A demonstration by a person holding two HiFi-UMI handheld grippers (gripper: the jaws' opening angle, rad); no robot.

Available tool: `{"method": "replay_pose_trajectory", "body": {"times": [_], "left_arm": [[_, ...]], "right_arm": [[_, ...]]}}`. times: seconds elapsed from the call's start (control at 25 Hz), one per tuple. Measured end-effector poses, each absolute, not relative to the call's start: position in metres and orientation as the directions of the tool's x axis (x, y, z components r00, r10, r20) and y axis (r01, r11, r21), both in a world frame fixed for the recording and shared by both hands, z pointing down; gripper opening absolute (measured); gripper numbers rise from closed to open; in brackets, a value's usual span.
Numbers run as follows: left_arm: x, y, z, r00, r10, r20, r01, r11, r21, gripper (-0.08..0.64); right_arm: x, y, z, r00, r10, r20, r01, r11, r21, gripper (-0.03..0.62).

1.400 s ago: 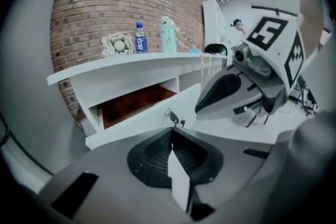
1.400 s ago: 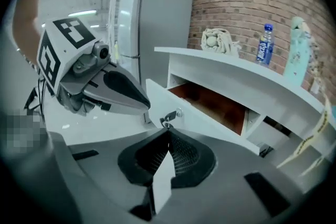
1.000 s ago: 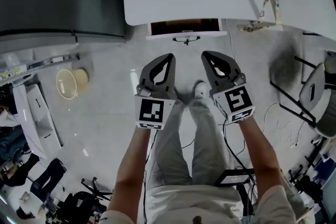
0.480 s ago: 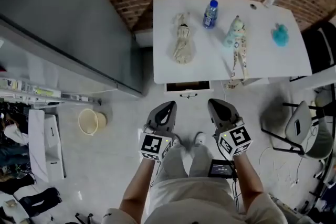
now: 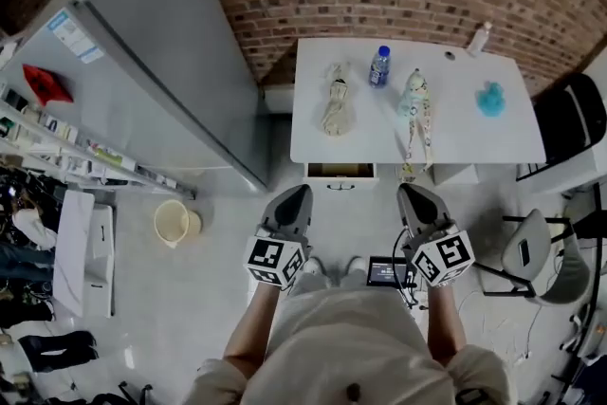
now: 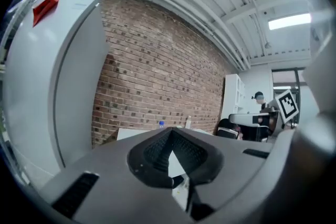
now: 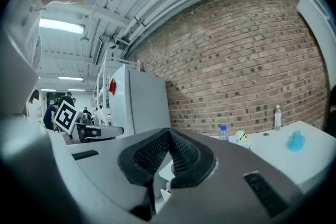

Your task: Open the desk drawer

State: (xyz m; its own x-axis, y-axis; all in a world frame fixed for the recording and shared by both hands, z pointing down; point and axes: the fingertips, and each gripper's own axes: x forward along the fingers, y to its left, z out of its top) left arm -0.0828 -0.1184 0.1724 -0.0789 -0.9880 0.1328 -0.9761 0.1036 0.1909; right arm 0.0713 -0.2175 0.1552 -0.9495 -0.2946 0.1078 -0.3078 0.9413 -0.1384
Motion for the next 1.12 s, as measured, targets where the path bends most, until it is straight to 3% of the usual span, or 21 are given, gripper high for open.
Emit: {"method": "replay_pose_trajectory", "body": {"times": [0.24, 0.52, 1.12], "left_arm": [[-0.053, -0.094, 0.129, -0.080, -0.990, 0.112, -0.977, 0.100, 0.187, 0.005], [-0.032, -0.095, 0.091, -0.099, -0.993, 0.063, -0.985, 0.107, 0.138, 0.005], [0.020, -0.093, 0.100, -0.102, -0.992, 0.069, -0.984, 0.111, 0.137, 0.006]], "right_arm": [[0.097, -0.196, 0.118, -0.946, -0.318, 0.070, -0.325, 0.926, -0.191, 0.026], [0.112, -0.181, 0.086, -0.965, -0.260, 0.025, -0.261, 0.952, -0.157, 0.025], [0.154, -0.162, 0.099, -0.975, -0.223, 0.025, -0.223, 0.955, -0.197, 0.025]]}}
